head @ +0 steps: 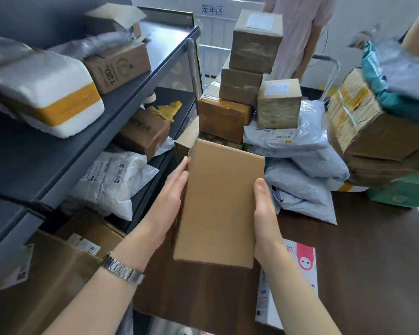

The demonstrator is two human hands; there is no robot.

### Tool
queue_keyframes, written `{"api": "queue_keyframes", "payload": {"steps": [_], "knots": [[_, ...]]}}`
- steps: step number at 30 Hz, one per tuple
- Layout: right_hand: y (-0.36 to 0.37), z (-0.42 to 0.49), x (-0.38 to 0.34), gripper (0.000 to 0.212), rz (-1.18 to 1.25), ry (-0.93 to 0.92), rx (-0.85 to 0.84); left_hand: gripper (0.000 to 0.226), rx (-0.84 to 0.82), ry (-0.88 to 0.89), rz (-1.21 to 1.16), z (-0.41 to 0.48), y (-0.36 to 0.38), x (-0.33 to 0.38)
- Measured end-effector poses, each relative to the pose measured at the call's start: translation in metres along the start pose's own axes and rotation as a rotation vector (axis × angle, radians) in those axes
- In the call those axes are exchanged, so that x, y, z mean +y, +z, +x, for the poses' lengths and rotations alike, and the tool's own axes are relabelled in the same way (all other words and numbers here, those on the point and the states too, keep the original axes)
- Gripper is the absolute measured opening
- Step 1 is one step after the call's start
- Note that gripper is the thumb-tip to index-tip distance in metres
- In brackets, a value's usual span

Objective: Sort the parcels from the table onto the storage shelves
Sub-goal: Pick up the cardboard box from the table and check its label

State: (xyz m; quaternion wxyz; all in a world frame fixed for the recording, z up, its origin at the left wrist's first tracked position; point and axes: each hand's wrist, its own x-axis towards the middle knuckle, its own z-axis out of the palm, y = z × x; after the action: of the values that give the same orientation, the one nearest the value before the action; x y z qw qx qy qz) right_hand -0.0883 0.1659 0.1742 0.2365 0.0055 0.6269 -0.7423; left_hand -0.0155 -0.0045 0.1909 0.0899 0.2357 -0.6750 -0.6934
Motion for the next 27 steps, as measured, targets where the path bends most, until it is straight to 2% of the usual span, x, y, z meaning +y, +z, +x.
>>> {"api": "queue_keyframes", "payload": {"steps": [2, 5, 7, 8, 9, 10, 11, 13, 15, 17, 20, 22, 24, 27], "knots": [[-0.005, -0.001, -0.006, 0.057, 0.038, 0.048, -0.006, 0.036, 0.018, 0.118, 0.110, -0.001, -0.002, 0.006], [-0.013, 0.000, -0.014, 0.065, 0.043, 0.052, 0.006, 0.040, 0.060, 0.227, 0.195, -0.003, -0.005, 0.013], [-0.016, -0.002, -0.015, 0.065, 0.037, 0.065, 0.016, 0.073, 0.102, 0.134, 0.194, -0.003, -0.005, 0.020], [-0.014, -0.003, -0.015, 0.061, 0.051, 0.077, 0.014, 0.093, 0.096, 0.030, 0.171, -0.001, -0.005, 0.024], [-0.011, -0.005, -0.014, 0.056, 0.055, 0.068, 0.024, 0.103, 0.056, -0.092, 0.132, -0.002, -0.004, 0.028], [-0.007, -0.007, -0.014, 0.050, 0.022, 0.030, 0.052, 0.100, -0.010, -0.213, 0.074, -0.002, -0.003, 0.032], [-0.003, -0.009, -0.016, 0.041, -0.054, -0.037, 0.096, 0.087, -0.066, -0.315, 0.018, -0.002, -0.004, 0.035], [0.002, -0.013, -0.017, 0.023, -0.257, -0.219, 0.200, 0.056, -0.106, -0.403, -0.026, -0.007, -0.005, 0.035], [0.005, -0.018, -0.020, 0.020, -0.461, -0.365, 0.222, 0.048, -0.115, -0.376, -0.044, -0.011, -0.007, 0.028], [0.005, -0.021, -0.023, 0.029, -0.535, -0.393, 0.111, 0.049, -0.075, -0.284, -0.094, -0.014, -0.007, 0.023], [0.009, -0.027, -0.036, 0.073, -0.421, -0.226, -0.105, 0.046, 0.006, -0.167, -0.080, -0.014, 0.001, 0.025], [0.011, -0.028, -0.041, 0.088, -0.443, -0.214, -0.147, 0.053, -0.001, -0.125, -0.048, -0.015, 0.003, 0.028], [0.010, -0.025, -0.044, 0.087, -0.346, -0.197, -0.149, 0.059, -0.038, -0.092, -0.043, -0.016, 0.001, 0.032], [-0.002, -0.021, -0.042, 0.059, 0.137, -0.057, -0.170, 0.041, -0.014, 0.027, -0.009, -0.014, -0.007, 0.034]]}}
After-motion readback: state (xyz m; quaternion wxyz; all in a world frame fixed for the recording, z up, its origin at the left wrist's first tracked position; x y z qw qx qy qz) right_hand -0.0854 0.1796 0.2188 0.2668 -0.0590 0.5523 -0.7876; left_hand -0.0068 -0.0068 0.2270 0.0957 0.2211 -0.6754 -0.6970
